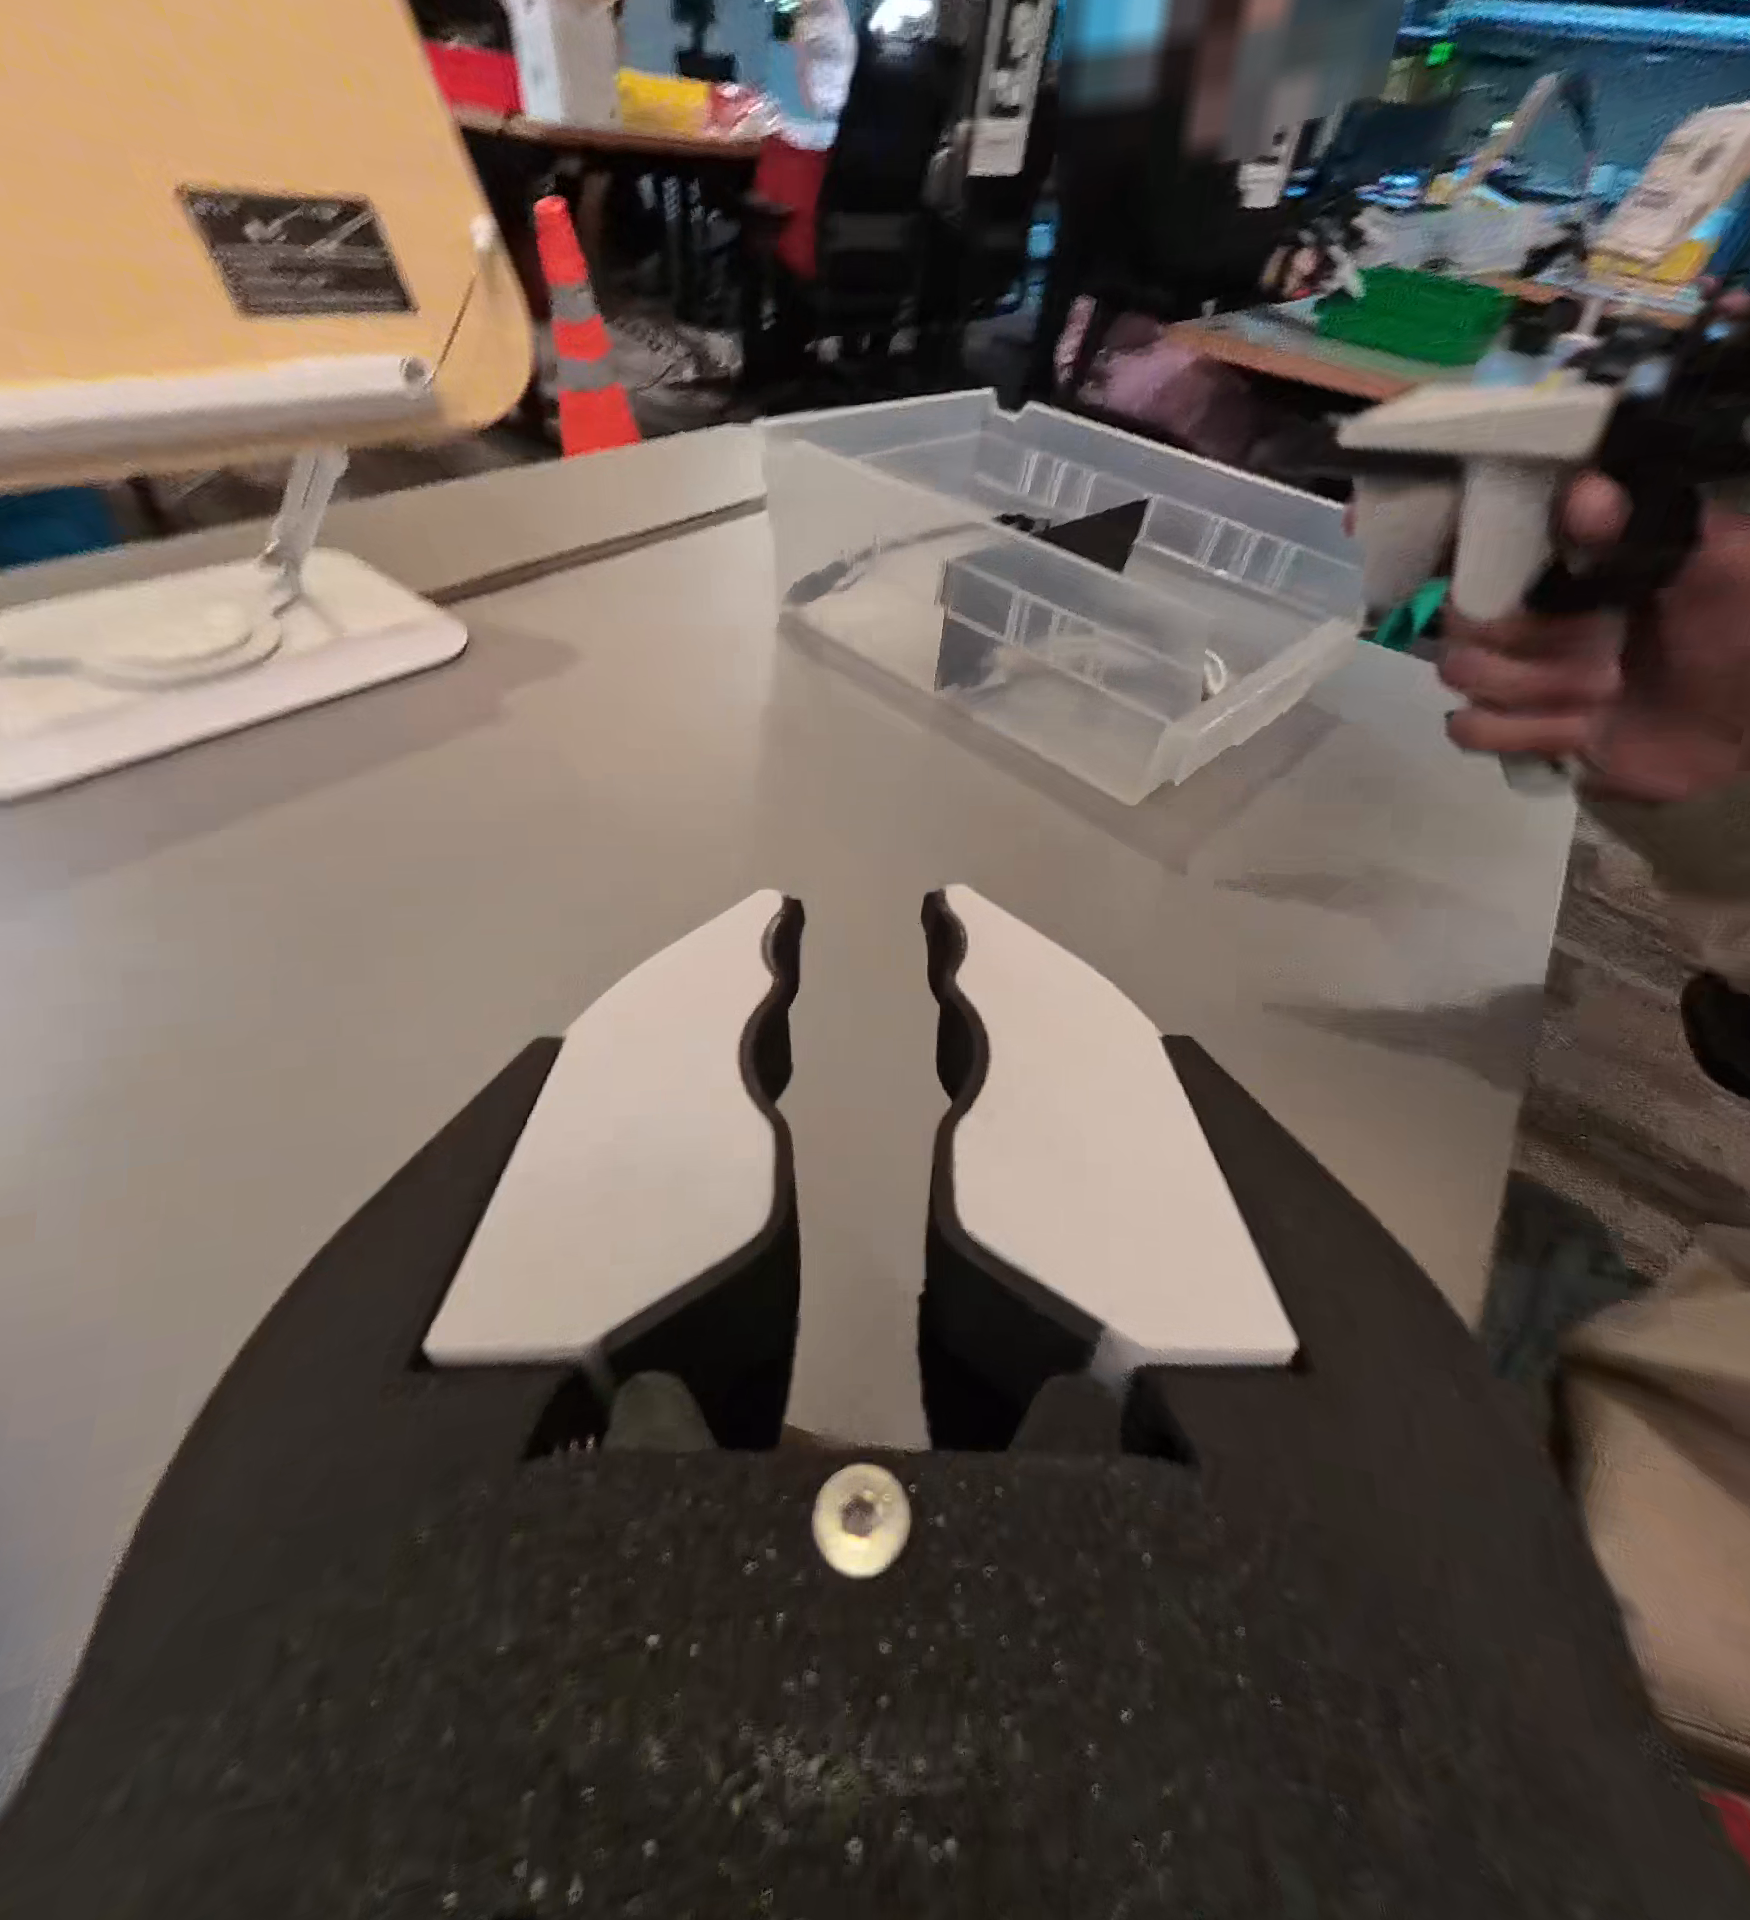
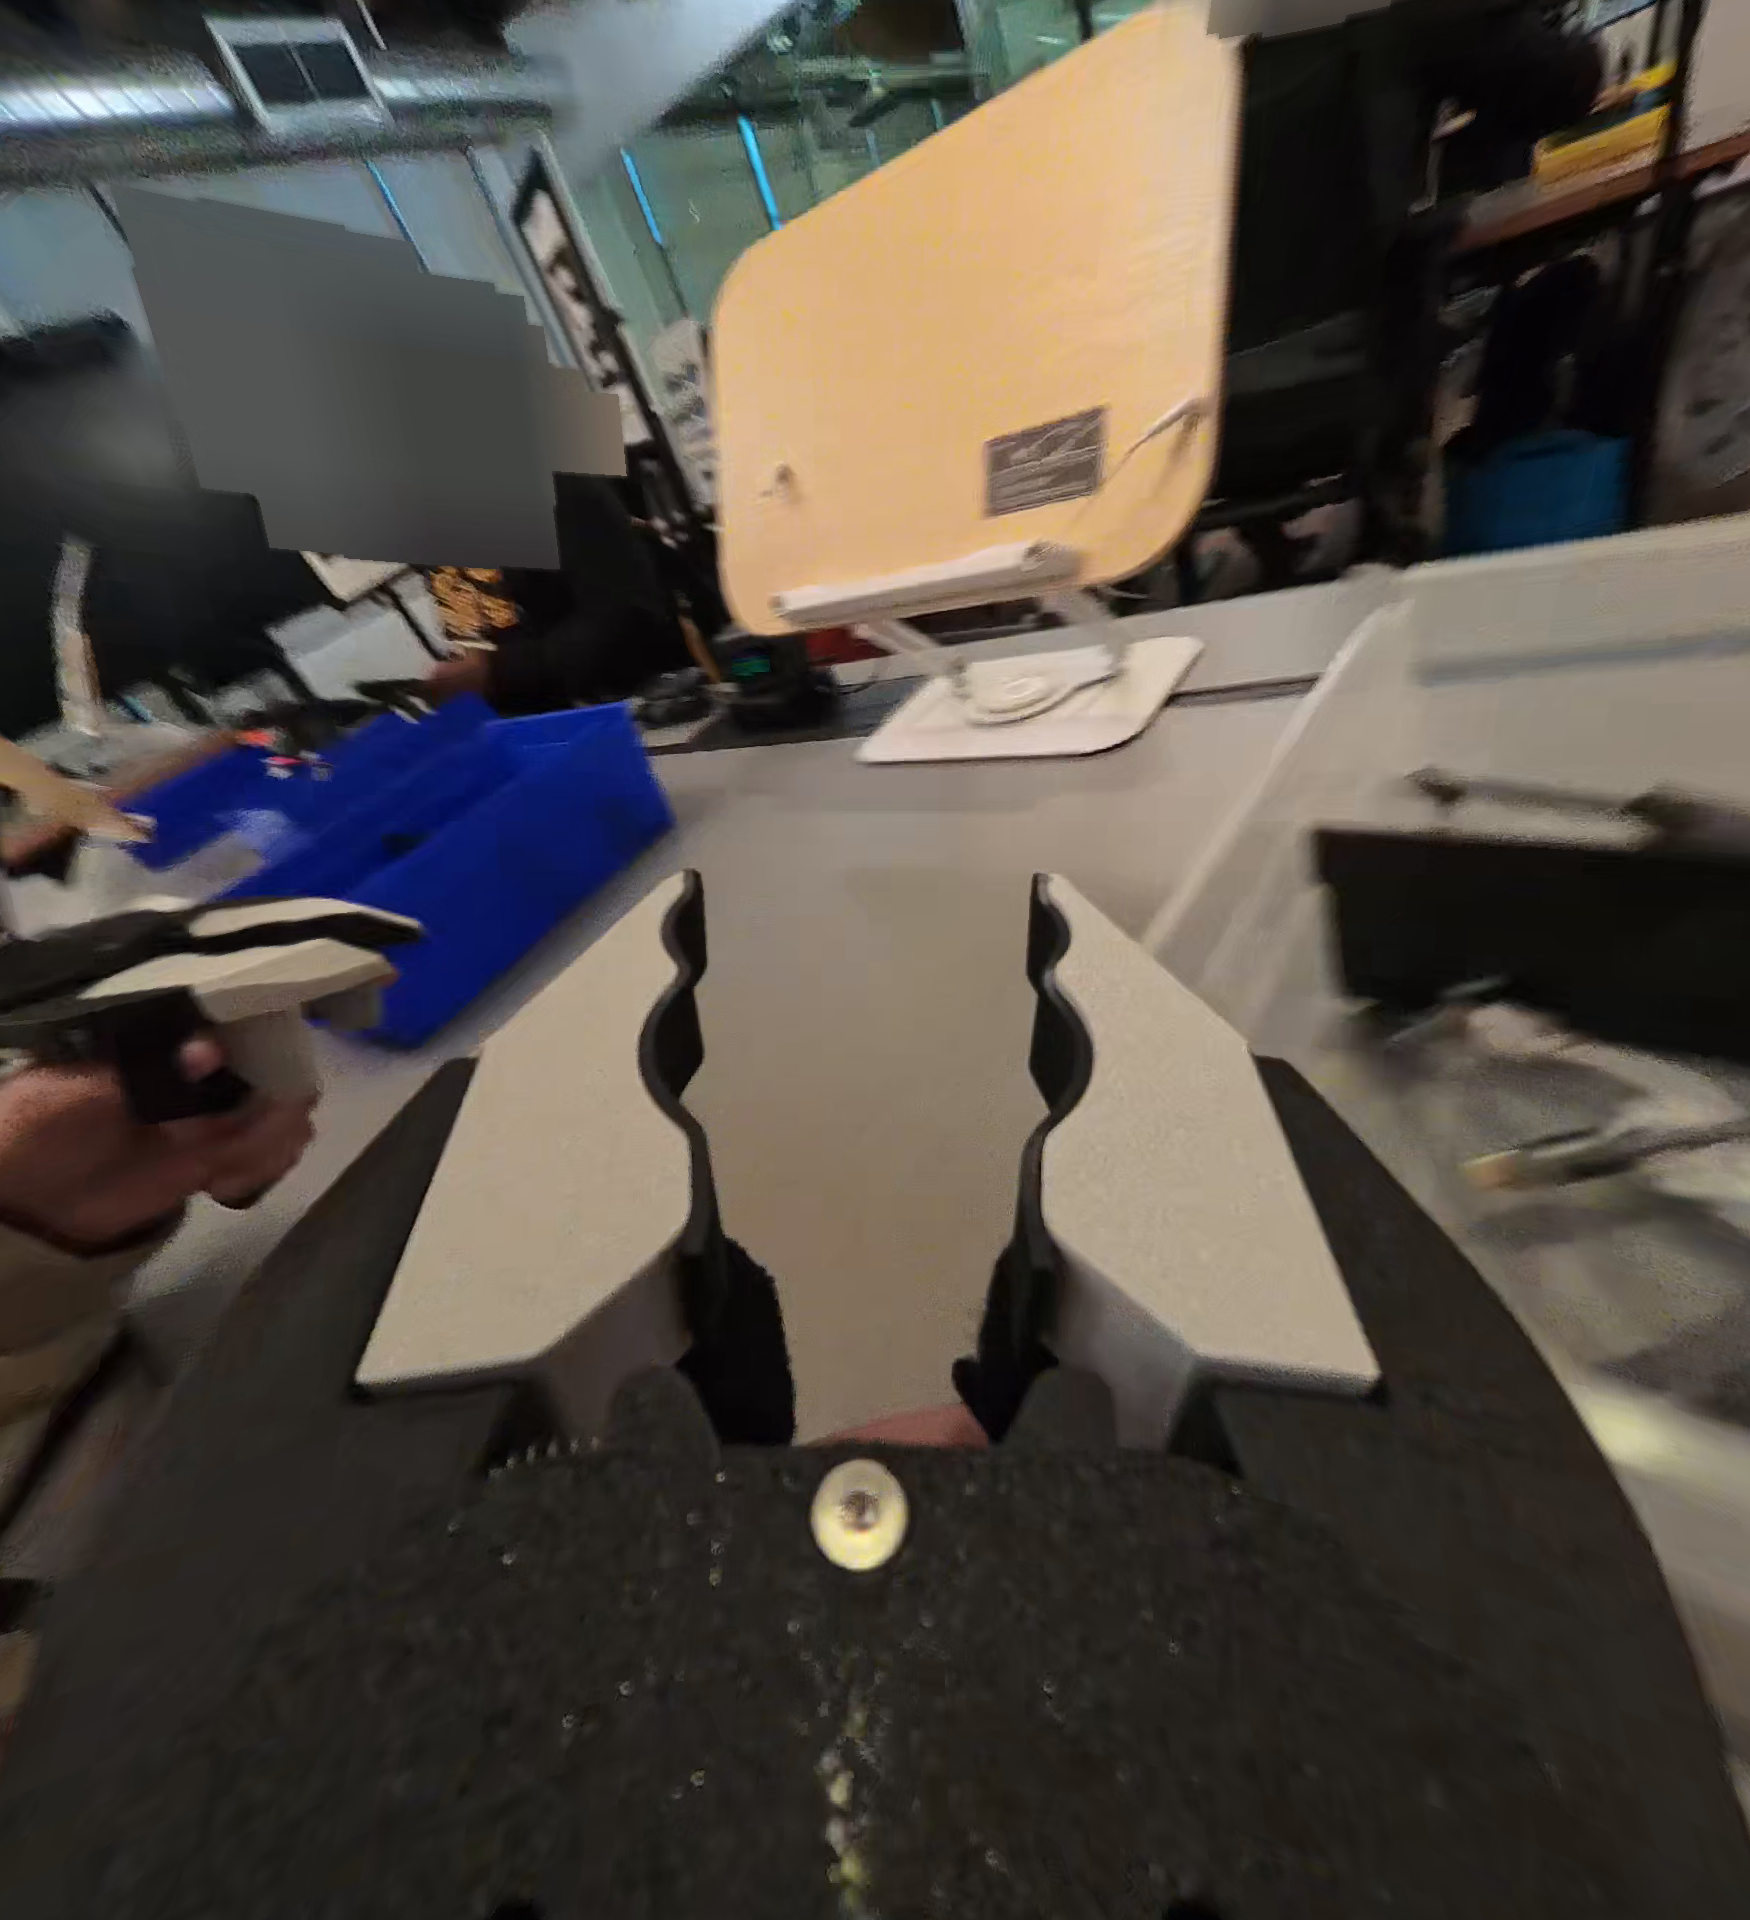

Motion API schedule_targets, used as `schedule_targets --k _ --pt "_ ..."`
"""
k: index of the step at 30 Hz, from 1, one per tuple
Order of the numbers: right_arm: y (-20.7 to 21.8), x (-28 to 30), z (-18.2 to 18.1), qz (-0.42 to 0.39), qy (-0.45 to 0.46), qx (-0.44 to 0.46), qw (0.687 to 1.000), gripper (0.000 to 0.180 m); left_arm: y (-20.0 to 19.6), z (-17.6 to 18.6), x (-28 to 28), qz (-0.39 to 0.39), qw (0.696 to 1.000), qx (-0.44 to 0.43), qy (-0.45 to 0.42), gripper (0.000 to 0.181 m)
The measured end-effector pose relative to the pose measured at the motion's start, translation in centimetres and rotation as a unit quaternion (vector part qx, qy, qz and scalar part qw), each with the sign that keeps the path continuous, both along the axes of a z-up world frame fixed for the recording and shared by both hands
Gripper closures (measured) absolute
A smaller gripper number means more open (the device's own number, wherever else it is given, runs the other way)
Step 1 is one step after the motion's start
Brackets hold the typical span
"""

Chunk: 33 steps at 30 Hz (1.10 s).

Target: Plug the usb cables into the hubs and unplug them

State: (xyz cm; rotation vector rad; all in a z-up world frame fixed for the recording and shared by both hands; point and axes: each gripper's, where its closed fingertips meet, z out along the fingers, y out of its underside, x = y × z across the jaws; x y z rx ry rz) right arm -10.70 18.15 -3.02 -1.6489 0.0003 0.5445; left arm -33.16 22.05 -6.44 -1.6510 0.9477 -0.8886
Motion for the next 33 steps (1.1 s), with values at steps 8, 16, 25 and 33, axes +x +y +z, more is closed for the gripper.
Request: schedule_targets --k 8,16,25,33 --pt "-2.0 -7.8 -3.9 0.065 -0.072 0.040 0.994 0.135 -2.5 -2.4 -7.3 0.157 0.987 -0.026 0.000 0.151" --pt "-1.3 -9.2 -3.8 0.104 -0.059 0.033 0.992 0.136 -0.4 0.6 -9.6 0.138 0.989 -0.011 0.041 0.134" --pt "-1.4 -10.1 -4.8 0.143 -0.023 0.002 0.989 0.135 13.8 4.7 -17.4 -0.058 0.963 0.051 0.257 0.136" --pt "-0.9 -11.3 -5.0 0.160 -0.046 0.016 0.986 0.135 28.7 -6.3 -20.8 -0.133 0.809 0.002 0.572 0.131"
